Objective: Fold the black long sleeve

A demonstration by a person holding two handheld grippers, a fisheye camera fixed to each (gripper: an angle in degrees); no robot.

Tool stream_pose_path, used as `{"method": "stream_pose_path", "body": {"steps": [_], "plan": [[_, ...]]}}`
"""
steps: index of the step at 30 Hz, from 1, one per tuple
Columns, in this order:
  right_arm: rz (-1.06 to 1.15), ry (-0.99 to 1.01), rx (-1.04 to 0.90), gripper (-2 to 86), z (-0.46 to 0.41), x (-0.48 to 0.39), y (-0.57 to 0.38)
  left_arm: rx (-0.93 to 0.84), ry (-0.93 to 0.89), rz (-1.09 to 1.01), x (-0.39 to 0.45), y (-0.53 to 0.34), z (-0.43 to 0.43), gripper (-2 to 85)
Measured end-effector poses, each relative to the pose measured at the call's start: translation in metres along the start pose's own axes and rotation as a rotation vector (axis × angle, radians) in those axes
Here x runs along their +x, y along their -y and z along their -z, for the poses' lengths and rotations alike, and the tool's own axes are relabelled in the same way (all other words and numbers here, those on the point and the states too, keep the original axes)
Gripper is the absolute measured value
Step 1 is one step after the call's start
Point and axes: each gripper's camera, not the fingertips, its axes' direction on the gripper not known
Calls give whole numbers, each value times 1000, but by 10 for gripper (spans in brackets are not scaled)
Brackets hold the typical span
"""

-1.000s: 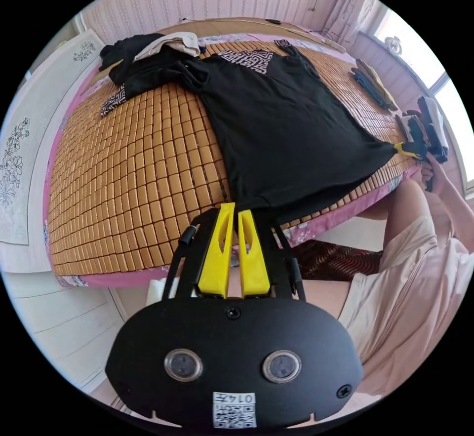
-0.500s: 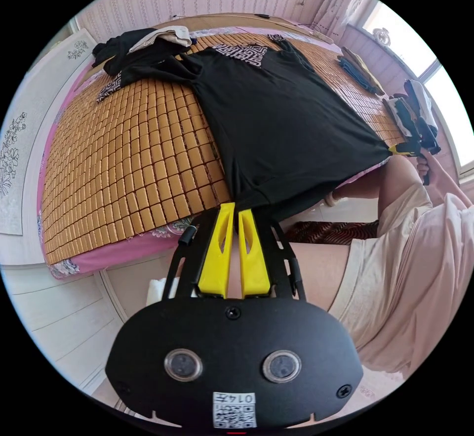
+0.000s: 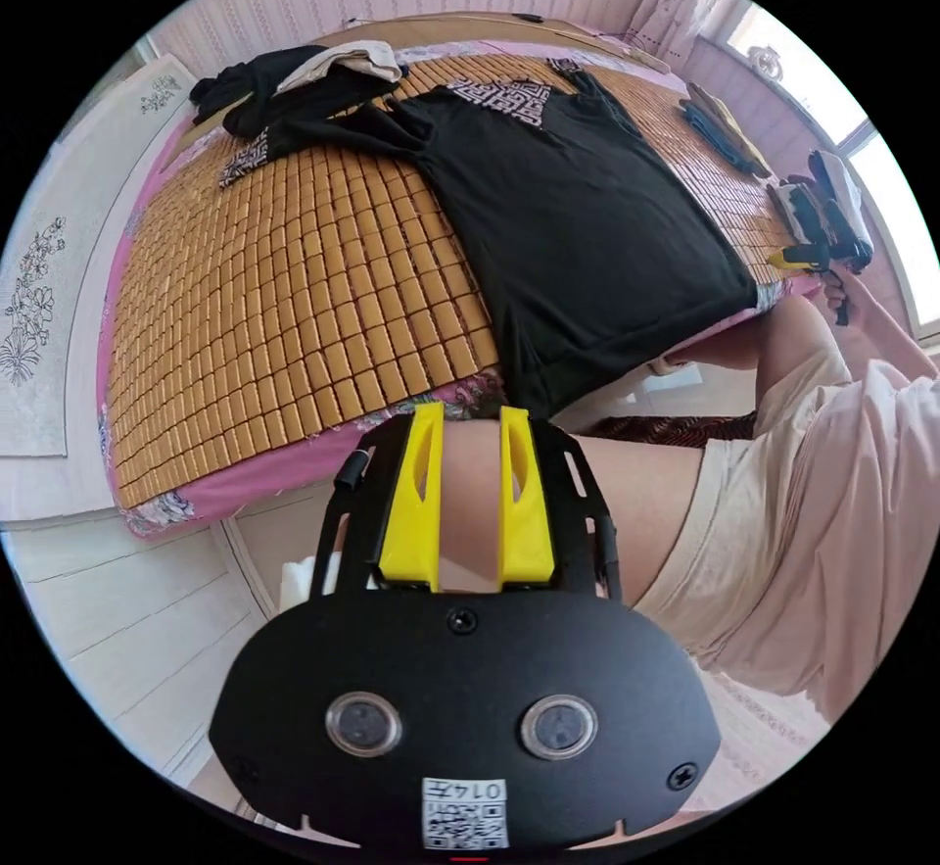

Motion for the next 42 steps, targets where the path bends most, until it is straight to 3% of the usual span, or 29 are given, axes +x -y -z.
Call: {"method": "stream_pose_path", "body": {"steps": [8,12,18,22,25,27,31,34,39,42], "plan": [[131,-185,161,93,30,-42,144,198,-126,-168,21,168,-46,84],[194,-203,239,118,24,-65,234,226,-216,-237,60,282,-108,85],[137,-249,249,149,-7,-61,317,201,-276,-302,110,383,-184,85],[121,-274,282,70,-17,-50,322,151,-208,-295,116,404,-223,75],[71,-168,305,17,-14,-22,305,156,-186,-294,114,405,-245,54],[138,-67,458,5,11,-12,262,173,-185,-288,111,404,-253,48],[206,27,575,0,51,-1,173,166,-202,-287,107,409,-264,47],[142,-11,617,-1,77,10,80,154,-217,-288,105,415,-272,49],[-15,-256,354,6,45,21,-56,175,-225,-347,113,419,-272,60],[-49,-353,335,18,47,28,-78,183,-221,-374,124,426,-266,60]]}}
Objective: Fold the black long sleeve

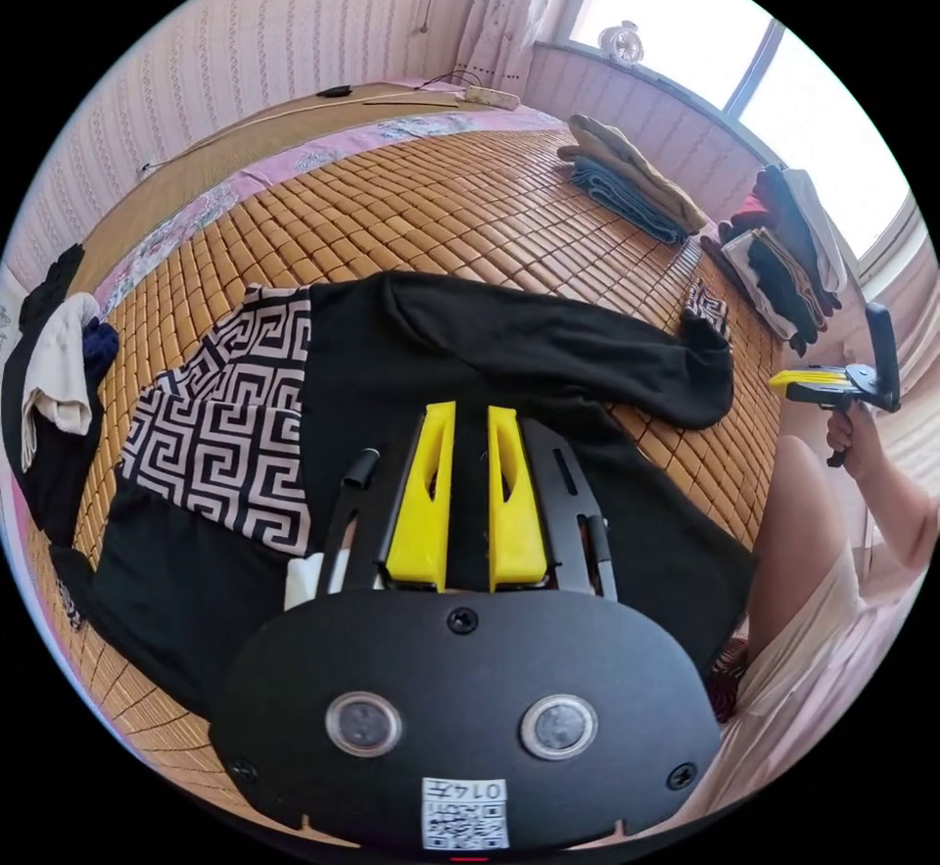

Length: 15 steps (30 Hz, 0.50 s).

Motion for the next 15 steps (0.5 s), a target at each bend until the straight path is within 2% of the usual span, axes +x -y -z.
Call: {"method": "stream_pose_path", "body": {"steps": [5,8,10,15], "plan": [[-106,-20,145,78,10,32,29,-12,-2,-57,25,29,-11,61],[-210,-137,126,93,-11,56,43,-40,-5,-110,47,46,-27,61],[-261,-207,64,90,-27,68,44,-60,5,-124,57,56,-39,64],[-333,-147,114,18,-20,89,22,-112,21,-76,66,81,-72,69]]}}
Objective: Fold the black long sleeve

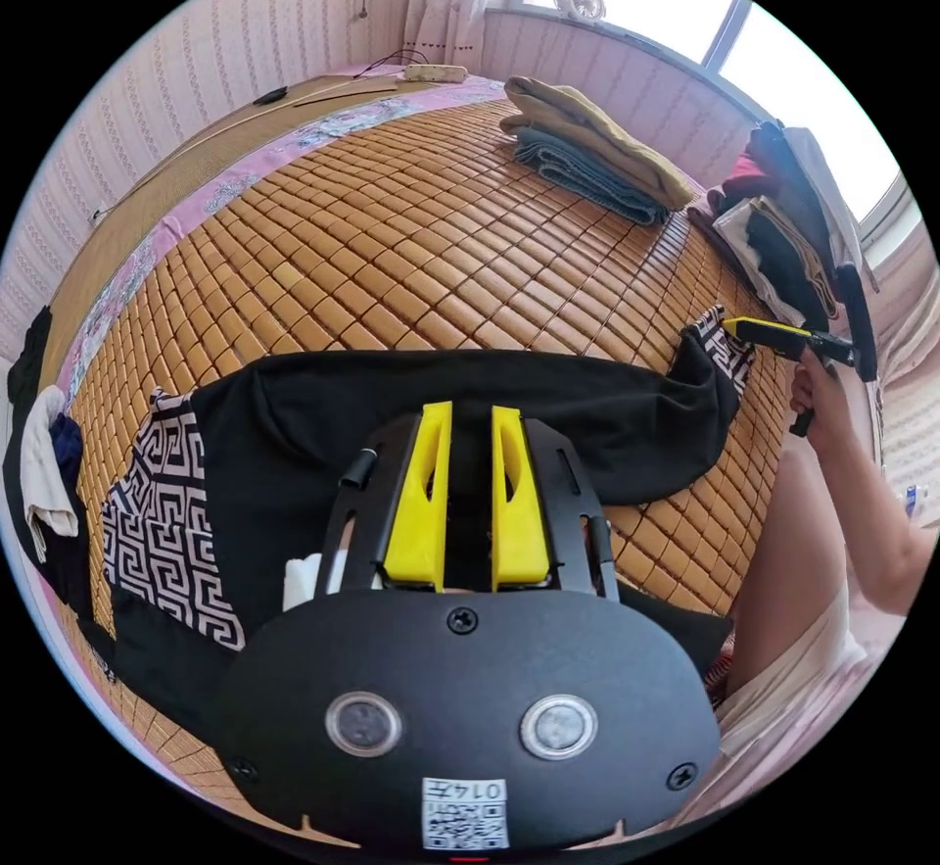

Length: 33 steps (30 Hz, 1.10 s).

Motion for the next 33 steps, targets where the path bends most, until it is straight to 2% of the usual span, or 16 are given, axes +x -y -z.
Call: {"method": "stream_pose_path", "body": {"steps": [4,10,12,14,18,20,23,29,33], "plan": [[-23,-38,46,4,17,20,-4,-3,-21,35,-2,13,-5,65],[-42,6,23,1,14,40,-1,39,-96,187,-19,29,4,63],[-21,-1,9,1,12,37,-1,74,-73,240,-26,34,13,70],[-9,-12,14,1,11,35,-2,37,-36,255,-28,40,11,78],[-11,2,15,0,6,36,-4,-63,17,203,-21,52,7,63],[-13,12,20,0,6,38,-3,2,15,208,-20,54,22,5],[-9,9,39,-1,7,38,2,13,-19,237,-23,59,30,-6],[-7,7,36,2,-7,35,14,-3,5,185,-15,53,48,0],[-2,8,38,24,-10,31,17,59,0,187,-19,32,101,53]]}}
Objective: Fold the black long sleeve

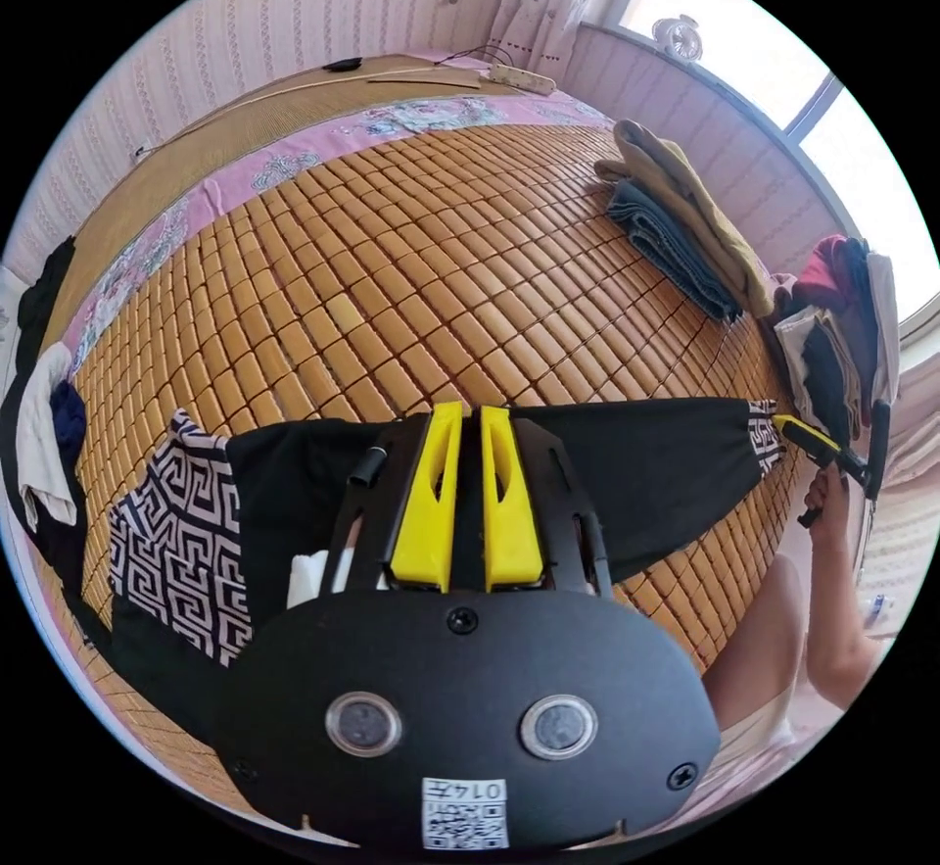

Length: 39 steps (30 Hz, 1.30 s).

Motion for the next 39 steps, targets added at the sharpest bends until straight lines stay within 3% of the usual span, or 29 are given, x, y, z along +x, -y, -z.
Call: {"method": "stream_pose_path", "body": {"steps": [5,10,14,18,21,27,32,39], "plan": [[-45,36,34,68,14,7,-6,212,-14,7,-12,-84,116,75],[91,24,27,79,33,-41,-12,190,157,114,-32,-234,198,68],[356,145,-11,79,17,-161,5,74,235,323,-60,-358,239,65],[711,294,-86,76,-23,-360,12,164,240,510,-81,-431,287,62],[984,423,-166,82,-49,-519,-6,253,262,594,-115,-455,315,61],[1340,441,-263,85,-108,-780,-61,354,272,656,-197,-461,346,69],[1209,448,-310,82,-168,-876,-74,392,441,693,-276,-449,375,67],[1289,212,-271,88,-219,-913,-93,252,385,862,-390,-402,377,80]]}}
